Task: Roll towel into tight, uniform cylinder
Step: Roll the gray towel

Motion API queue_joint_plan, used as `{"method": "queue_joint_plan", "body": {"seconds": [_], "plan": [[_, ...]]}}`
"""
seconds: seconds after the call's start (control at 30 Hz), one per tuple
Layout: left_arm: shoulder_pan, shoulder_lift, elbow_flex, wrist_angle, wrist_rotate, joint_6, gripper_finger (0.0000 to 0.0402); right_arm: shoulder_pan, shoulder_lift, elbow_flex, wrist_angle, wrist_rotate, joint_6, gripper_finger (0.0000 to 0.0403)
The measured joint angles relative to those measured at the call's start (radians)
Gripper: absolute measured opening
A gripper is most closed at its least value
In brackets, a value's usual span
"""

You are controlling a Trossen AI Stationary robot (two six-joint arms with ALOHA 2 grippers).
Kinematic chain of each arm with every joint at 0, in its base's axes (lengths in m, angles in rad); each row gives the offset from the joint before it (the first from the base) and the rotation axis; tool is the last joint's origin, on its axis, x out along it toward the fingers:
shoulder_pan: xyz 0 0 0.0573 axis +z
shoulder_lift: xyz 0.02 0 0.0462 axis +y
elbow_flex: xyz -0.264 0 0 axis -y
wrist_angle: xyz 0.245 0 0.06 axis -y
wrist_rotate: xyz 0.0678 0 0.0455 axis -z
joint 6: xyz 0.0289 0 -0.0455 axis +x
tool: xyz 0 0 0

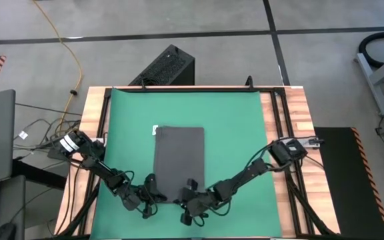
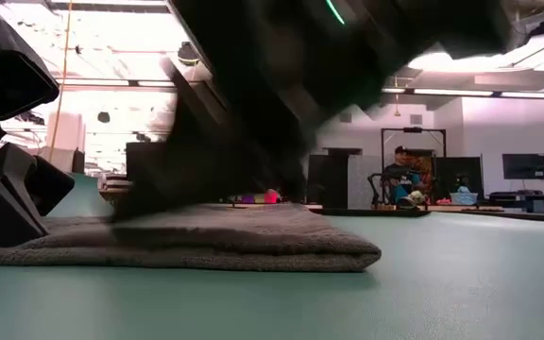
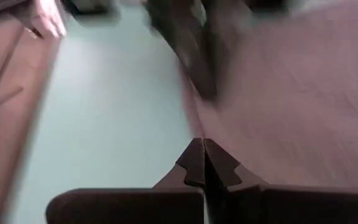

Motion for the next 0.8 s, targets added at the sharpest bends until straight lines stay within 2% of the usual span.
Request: {"method": "queue_joint_plan", "body": {"seconds": [0.2,0.33,0.67,0.8], "plan": [[0.000,0.000,0.000,-0.002,-0.003,0.000,0.0000,0.007,-0.013,-0.151,0.104,0.000,0.144,0.0011],[0.000,0.000,0.000,-0.007,-0.002,-0.003,0.0000,0.019,-0.018,-0.219,0.152,-0.020,0.170,0.0010],[0.001,0.000,0.001,-0.027,0.002,-0.012,0.0000,0.084,-0.015,-0.233,0.134,-0.008,0.226,0.0011],[0.004,0.000,0.000,-0.021,-0.003,-0.020,0.0000,0.080,-0.047,-0.236,0.158,-0.001,0.198,0.0011]]}}
